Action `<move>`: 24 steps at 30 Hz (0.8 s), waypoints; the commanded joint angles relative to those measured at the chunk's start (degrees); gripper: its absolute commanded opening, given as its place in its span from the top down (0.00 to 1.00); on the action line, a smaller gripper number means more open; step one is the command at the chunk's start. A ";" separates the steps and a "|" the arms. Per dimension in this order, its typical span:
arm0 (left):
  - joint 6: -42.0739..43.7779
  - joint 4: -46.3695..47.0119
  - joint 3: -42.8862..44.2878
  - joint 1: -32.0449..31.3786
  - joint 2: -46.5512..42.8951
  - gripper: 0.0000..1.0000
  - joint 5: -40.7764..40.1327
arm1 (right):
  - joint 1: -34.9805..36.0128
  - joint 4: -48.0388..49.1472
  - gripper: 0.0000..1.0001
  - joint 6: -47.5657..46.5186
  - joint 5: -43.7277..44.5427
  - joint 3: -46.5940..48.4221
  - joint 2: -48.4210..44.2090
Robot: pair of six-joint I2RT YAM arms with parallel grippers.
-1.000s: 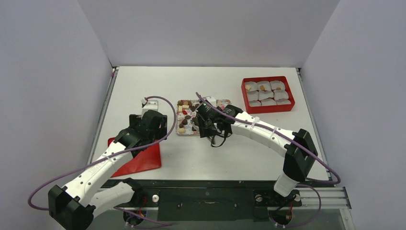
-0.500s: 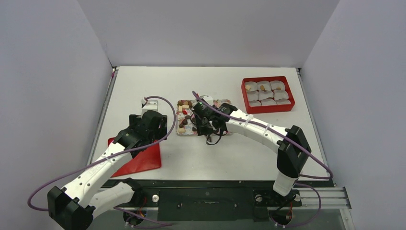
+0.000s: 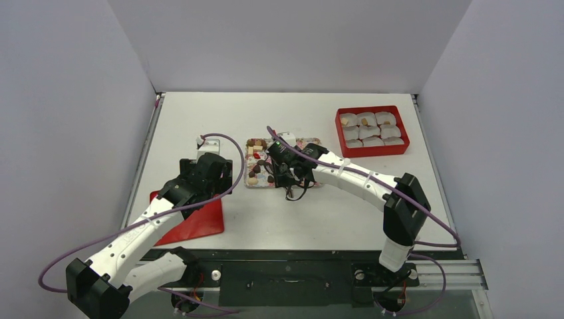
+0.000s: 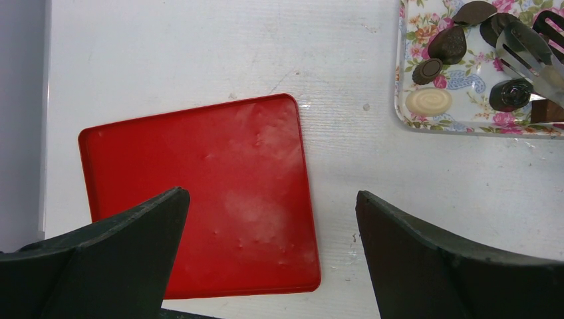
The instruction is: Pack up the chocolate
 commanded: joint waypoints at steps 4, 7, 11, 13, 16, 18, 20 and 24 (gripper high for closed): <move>0.10 0.73 1.07 0.40 -1.11 0.04 0.10 | -0.69 -0.31 0.75 0.52 2.11 1.89 -4.52; 0.05 0.68 1.02 0.40 -1.12 0.04 0.09 | -0.96 -1.06 0.75 0.64 2.21 1.69 -5.95; 0.07 0.69 1.06 0.40 -1.16 0.04 0.07 | -1.53 -2.05 0.75 0.65 2.47 1.39 -7.94; 0.12 0.69 1.04 0.40 -1.29 0.04 -0.02 | -2.16 -2.45 0.75 0.57 2.58 0.93 -9.01; 0.10 0.63 1.06 0.40 -1.22 0.04 0.05 | -3.02 -2.54 0.75 0.52 1.51 0.21 -10.59; 0.08 0.63 1.00 0.42 -1.25 0.04 0.08 | -3.46 -2.70 0.75 0.48 0.38 -0.10 -11.10; 0.03 0.66 1.01 0.41 -1.33 0.04 0.02 | -3.67 -2.73 0.75 0.52 0.33 -0.56 -11.73; 0.12 0.77 1.06 0.48 -0.94 0.04 0.29 | -4.84 -2.73 0.76 0.68 -0.32 -1.21 -12.72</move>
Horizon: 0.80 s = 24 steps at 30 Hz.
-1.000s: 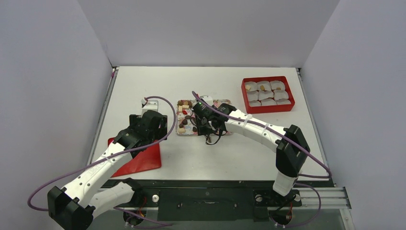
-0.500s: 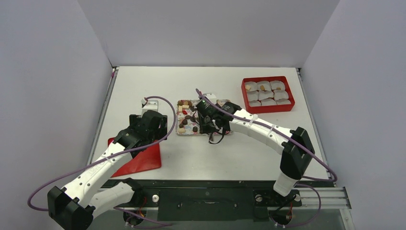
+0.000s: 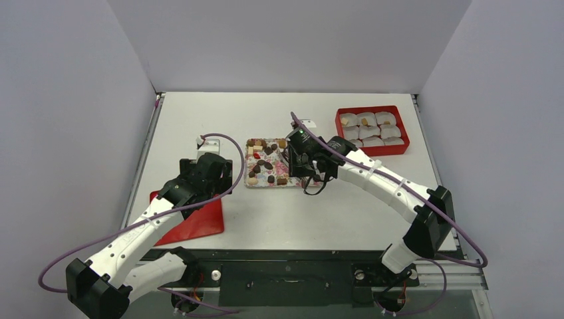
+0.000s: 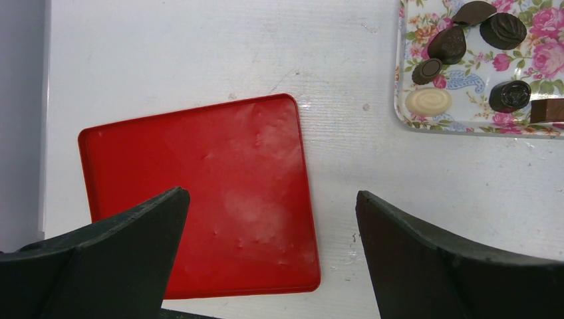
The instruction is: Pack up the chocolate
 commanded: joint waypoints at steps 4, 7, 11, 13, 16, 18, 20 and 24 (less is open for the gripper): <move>0.19 0.87 1.09 0.68 -0.70 0.04 0.57 | -1.40 0.40 0.76 0.50 -0.76 -1.21 -3.14; 0.19 0.87 1.02 0.83 -0.73 0.04 0.70 | -1.82 0.53 0.76 0.48 -0.79 -1.78 -3.30; 0.24 0.89 1.04 0.99 -0.46 0.04 0.90 | -3.51 0.68 0.77 0.28 -1.11 -1.88 -4.03; 0.25 0.93 1.01 1.08 -0.33 0.04 0.96 | -4.78 0.69 0.77 0.10 -1.32 -1.78 -4.88; 0.26 1.00 1.02 1.25 -0.15 0.04 1.27 | -7.74 0.30 0.77 -0.24 -1.48 -1.61 -6.55; 0.32 1.08 1.01 1.35 0.01 0.04 1.50 | -9.86 -0.24 0.77 -0.63 -1.53 -1.26 -7.49; 0.31 1.15 1.03 1.42 0.25 0.04 1.70 | -12.30 -1.00 0.77 -1.12 -1.48 -0.90 -8.36; 0.27 1.31 1.02 1.59 1.17 0.04 2.27 | -18.48 -1.99 0.77 -2.25 -1.79 -0.42 -9.67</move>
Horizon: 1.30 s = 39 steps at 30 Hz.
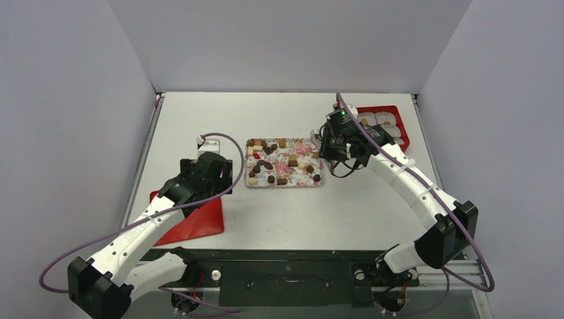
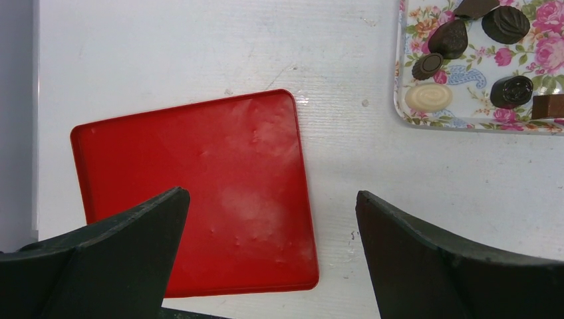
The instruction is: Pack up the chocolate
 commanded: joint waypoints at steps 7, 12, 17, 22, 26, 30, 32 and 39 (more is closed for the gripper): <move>0.36 1.87 1.19 0.89 2.37 0.04 1.57 | -16.61 -0.60 0.77 -3.74 -0.45 3.88 -2.05; 0.69 2.43 1.10 1.27 3.22 0.04 1.93 | -22.44 0.10 0.77 -4.66 -1.88 6.20 1.72; 0.67 2.57 1.22 1.64 4.11 0.04 1.99 | -24.77 2.06 0.77 -4.64 -3.46 8.42 6.56; 0.80 2.58 1.21 1.92 4.62 0.04 1.97 | -25.93 3.69 0.78 -4.45 -5.24 9.66 9.99; 0.86 2.75 1.20 2.04 4.76 0.04 1.96 | -26.43 4.30 0.78 -4.38 -5.93 10.80 12.88; 0.87 2.71 1.17 2.19 4.81 0.03 2.00 | -26.92 5.13 0.78 -4.34 -5.81 11.53 14.88; 0.84 2.68 1.15 2.23 4.78 0.04 2.01 | -27.14 5.18 0.78 -4.35 -5.87 11.99 15.95; 0.89 2.70 1.09 2.23 4.59 0.04 1.93 | -27.27 5.43 0.77 -4.38 -6.04 13.05 18.42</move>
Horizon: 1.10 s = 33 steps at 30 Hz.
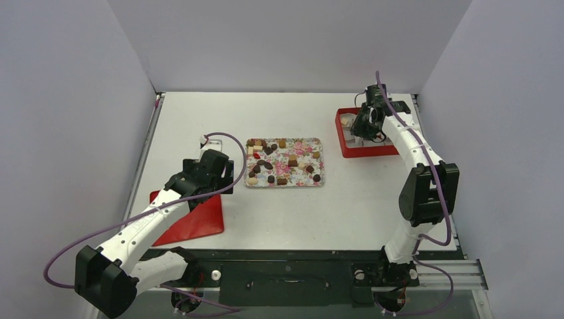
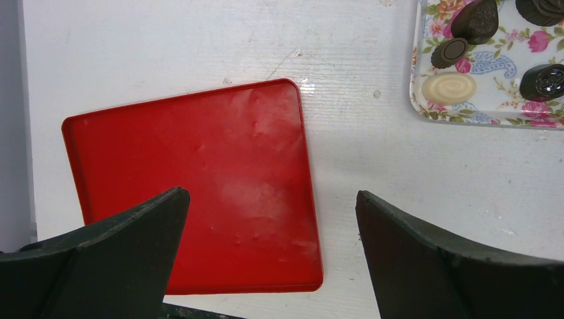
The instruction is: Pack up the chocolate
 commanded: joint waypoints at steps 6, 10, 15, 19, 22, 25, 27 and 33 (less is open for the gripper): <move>0.63 2.36 1.15 0.46 -0.17 0.03 0.24 | -0.42 2.32 0.75 -0.43 0.21 1.79 0.24; 0.68 2.48 1.09 0.46 -0.20 0.04 0.32 | -0.41 2.55 0.75 -0.34 0.21 1.21 0.33; 0.67 2.50 1.16 0.46 -0.44 0.04 0.29 | -0.41 2.91 0.75 -0.37 0.43 -0.20 -0.31; 0.77 2.54 1.10 0.46 -0.39 0.04 0.49 | -0.41 3.15 0.74 -0.34 0.55 -1.12 -0.65; 0.75 2.51 1.14 0.46 -0.49 0.04 0.58 | -0.39 3.37 0.72 -0.34 0.59 -1.65 -0.71; 0.80 2.51 1.05 0.46 -0.73 0.03 0.54 | -0.41 3.42 0.69 -0.34 0.62 -1.67 -0.72; 0.83 2.46 1.07 0.46 -0.84 0.03 0.58 | -0.41 3.45 0.68 -0.34 0.62 -1.54 -0.65; 0.72 2.36 1.05 0.46 -0.98 0.03 0.50 | -0.41 3.35 0.63 -0.42 0.71 -1.40 -0.66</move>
